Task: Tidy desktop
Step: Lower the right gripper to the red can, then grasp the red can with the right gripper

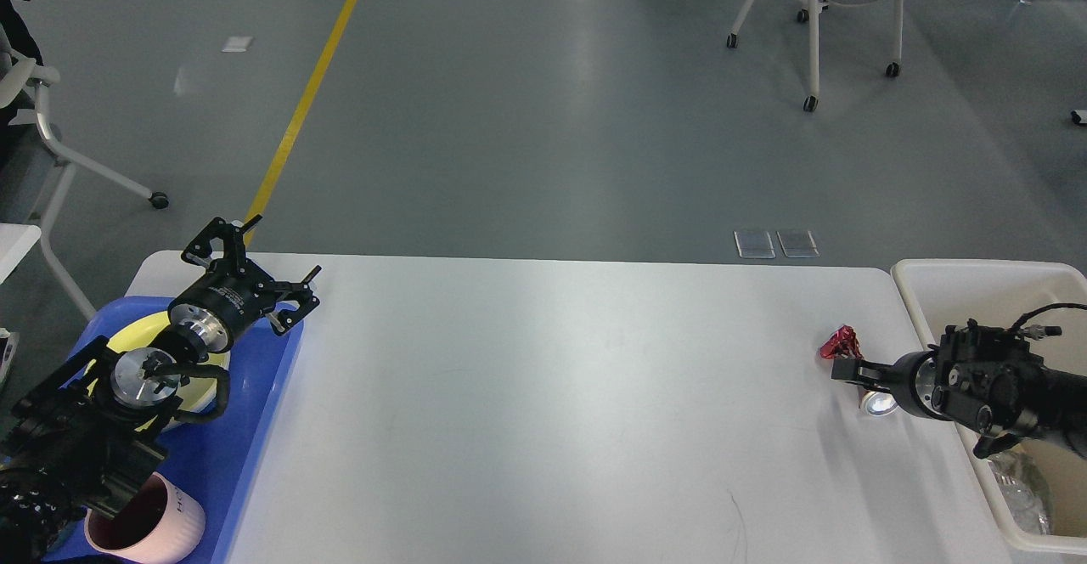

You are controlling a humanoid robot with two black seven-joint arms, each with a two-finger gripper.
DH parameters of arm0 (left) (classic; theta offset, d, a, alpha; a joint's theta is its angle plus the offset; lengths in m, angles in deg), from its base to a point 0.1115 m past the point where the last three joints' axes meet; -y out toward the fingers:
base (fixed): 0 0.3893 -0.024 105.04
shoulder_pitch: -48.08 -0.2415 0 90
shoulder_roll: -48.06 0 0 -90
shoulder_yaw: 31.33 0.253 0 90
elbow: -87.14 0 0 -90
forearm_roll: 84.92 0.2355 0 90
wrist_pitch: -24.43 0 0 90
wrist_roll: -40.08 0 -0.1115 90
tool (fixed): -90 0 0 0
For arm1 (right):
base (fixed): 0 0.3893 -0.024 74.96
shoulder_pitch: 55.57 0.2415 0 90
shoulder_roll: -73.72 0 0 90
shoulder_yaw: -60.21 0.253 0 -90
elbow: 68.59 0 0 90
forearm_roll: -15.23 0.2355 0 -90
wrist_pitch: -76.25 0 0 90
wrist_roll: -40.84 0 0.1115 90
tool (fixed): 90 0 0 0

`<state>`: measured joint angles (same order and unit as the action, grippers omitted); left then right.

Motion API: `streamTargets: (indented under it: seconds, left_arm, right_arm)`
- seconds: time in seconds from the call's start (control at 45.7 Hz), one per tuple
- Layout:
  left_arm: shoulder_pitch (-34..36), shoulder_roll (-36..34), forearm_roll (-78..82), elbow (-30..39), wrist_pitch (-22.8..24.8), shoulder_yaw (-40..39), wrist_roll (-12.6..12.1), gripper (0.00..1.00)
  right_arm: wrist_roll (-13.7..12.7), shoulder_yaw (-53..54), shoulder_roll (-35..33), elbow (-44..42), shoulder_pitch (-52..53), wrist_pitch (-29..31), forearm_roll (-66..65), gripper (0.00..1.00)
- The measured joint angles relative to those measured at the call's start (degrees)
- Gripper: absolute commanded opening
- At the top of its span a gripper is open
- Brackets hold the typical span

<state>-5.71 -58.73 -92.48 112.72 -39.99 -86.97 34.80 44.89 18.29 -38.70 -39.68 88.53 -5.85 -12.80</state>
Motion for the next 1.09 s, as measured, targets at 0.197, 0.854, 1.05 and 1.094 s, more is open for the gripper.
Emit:
streamTargets:
  seconds: [0.197,0.854,1.05,1.094]
  left_arm:
    - [0.0,0.0,0.0,0.0,0.0,0.0,0.0,1.0]
    - [0.0,0.0,0.0,0.0,0.0,-0.02,0.0,1.0]
    - [0.0,0.0,0.0,0.0,0.0,-0.02,0.0,1.0]
    - [0.0,0.0,0.0,0.0,0.0,-0.02,0.0,1.0]
  right_arm:
    - [0.43,0.29,0.01,-0.61,-1.24,-0.36,0.01,0.95]
    - [4.03,-3.04,-0.41,-0.02,-3.0,-7.1,-0.03,0.0]
    - [4.04,-3.24,-0.66,0.33,-2.93,-7.93,0.05,0.0]
    - [4.05,-3.25,-0.98,0.46,-2.7,-8.27,0.05,0.0]
